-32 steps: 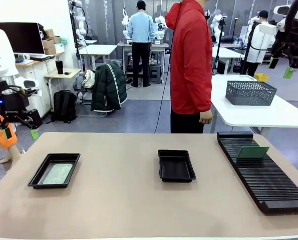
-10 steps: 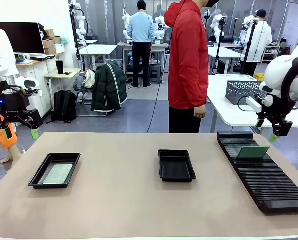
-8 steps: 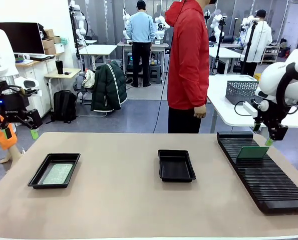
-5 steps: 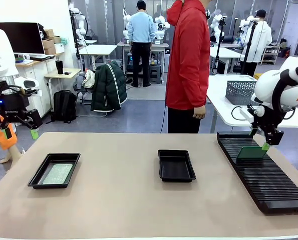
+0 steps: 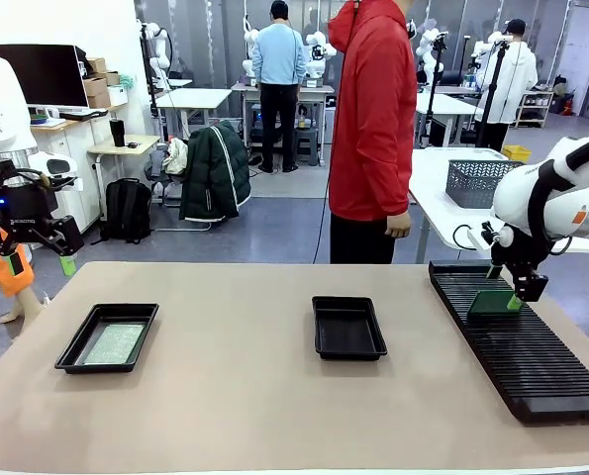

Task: Inspect and transfer BCBs to ESD trays.
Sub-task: Pick up the Blank PCB from the PCB Rack and place it in the right ESD tray.

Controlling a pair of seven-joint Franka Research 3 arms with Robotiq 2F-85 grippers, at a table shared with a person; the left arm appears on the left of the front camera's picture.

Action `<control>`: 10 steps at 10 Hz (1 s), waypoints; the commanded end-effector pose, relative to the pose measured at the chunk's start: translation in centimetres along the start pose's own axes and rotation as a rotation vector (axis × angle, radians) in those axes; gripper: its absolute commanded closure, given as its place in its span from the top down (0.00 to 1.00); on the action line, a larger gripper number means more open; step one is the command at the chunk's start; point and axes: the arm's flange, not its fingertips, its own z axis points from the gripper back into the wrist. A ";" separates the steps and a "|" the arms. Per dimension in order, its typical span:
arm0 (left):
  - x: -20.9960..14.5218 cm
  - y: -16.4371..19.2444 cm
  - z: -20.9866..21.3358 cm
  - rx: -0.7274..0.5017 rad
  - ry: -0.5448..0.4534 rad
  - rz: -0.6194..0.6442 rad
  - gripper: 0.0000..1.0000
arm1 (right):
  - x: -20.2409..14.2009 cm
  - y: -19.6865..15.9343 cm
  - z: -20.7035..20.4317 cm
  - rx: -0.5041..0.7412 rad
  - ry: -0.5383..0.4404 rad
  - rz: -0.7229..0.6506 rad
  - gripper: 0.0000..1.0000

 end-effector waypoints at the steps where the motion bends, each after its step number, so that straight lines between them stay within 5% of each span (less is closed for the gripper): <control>1: -0.1 0.1 -0.3 -0.001 -0.013 -0.005 1.00 | -0.2 0.3 -1.0 -0.032 0.010 -0.043 1.00; 10: -0.1 0.1 -0.3 -0.001 -0.013 -0.005 1.00 | -1.0 0.1 -1.5 -0.004 0.009 -0.062 1.00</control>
